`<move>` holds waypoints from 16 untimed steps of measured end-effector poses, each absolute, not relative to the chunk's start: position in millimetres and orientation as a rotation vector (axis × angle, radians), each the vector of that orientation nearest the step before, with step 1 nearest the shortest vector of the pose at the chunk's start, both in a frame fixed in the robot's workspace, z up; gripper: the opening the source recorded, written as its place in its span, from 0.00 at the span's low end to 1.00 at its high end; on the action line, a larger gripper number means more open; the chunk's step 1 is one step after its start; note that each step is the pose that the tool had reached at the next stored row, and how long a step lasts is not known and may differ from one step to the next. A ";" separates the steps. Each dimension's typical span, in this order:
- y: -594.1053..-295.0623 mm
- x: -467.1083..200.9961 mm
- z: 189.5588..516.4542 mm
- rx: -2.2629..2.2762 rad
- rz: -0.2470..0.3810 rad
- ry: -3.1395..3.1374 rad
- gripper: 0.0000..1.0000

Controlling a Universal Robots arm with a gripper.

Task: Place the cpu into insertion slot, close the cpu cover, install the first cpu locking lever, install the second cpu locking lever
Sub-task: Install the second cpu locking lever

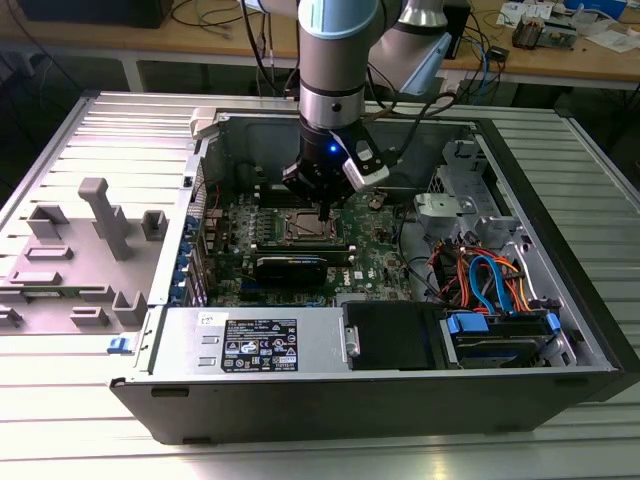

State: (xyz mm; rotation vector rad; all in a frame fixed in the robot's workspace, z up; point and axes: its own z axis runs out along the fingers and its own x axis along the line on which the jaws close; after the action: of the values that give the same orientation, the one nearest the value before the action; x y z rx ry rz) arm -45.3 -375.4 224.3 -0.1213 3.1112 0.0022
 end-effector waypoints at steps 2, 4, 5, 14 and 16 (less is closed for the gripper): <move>-375.5 -45.3 224.3 -0.121 0.002 3.111 0.11; -375.5 -45.3 224.3 -0.121 0.002 3.111 0.11; -375.5 -45.3 224.3 -0.121 0.002 3.111 0.11; -375.6 -45.3 228.5 -0.121 0.002 3.111 0.11; -376.1 -45.3 229.8 -0.122 0.002 3.111 0.11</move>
State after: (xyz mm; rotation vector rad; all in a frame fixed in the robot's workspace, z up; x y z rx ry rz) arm -45.3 -376.1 229.8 -0.1217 3.1111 0.0025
